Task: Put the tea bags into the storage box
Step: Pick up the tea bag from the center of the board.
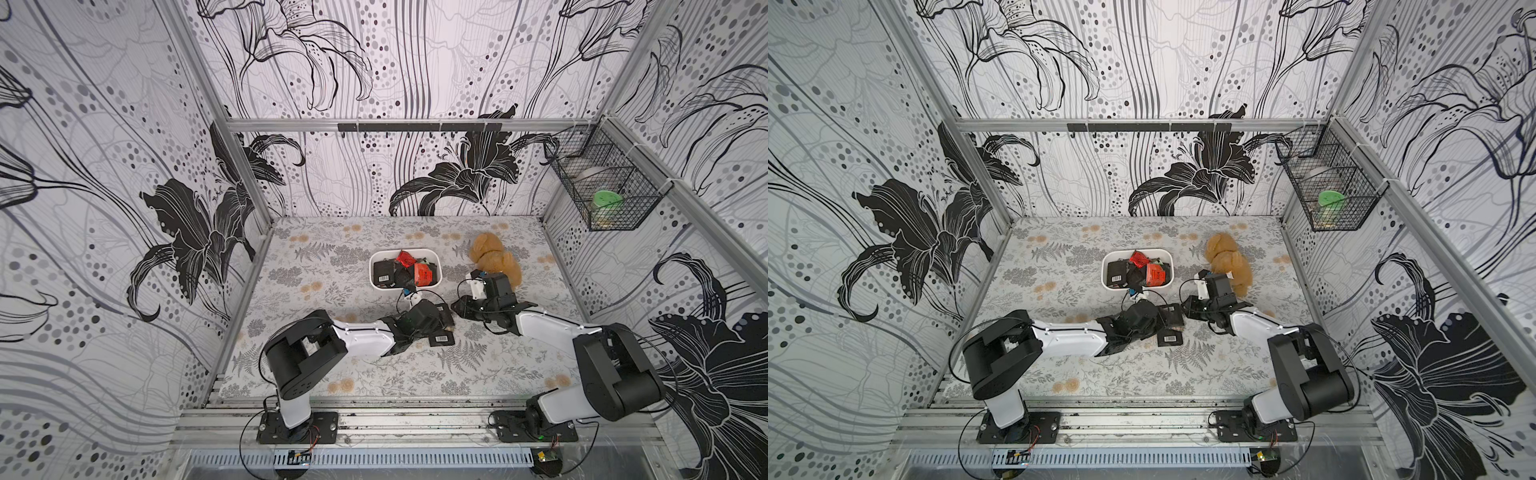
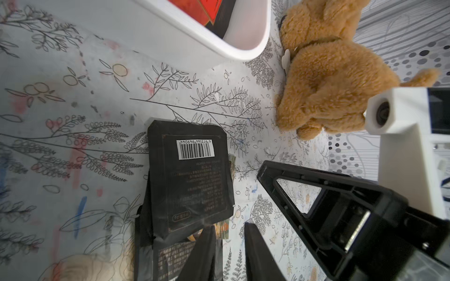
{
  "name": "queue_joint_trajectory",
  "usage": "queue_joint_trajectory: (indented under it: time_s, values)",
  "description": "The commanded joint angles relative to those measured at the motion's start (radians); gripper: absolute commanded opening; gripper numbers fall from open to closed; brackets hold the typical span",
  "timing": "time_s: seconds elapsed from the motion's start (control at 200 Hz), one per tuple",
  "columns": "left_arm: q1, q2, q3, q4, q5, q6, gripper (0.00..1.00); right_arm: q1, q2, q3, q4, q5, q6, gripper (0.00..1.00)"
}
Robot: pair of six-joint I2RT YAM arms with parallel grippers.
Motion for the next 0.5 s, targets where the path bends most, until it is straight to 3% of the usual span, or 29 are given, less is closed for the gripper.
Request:
queue_joint_trajectory:
  time_s: [0.0,0.496]
  values:
    - [-0.002,0.055,0.068,-0.032,-0.003,-0.016,0.21,-0.002,0.032,0.018,0.026,-0.033,-0.035,0.23]
    - [0.003,0.158,0.15,-0.171,-0.06,-0.044,0.16,-0.001,0.098,0.011,0.032,-0.027,-0.046,0.24]
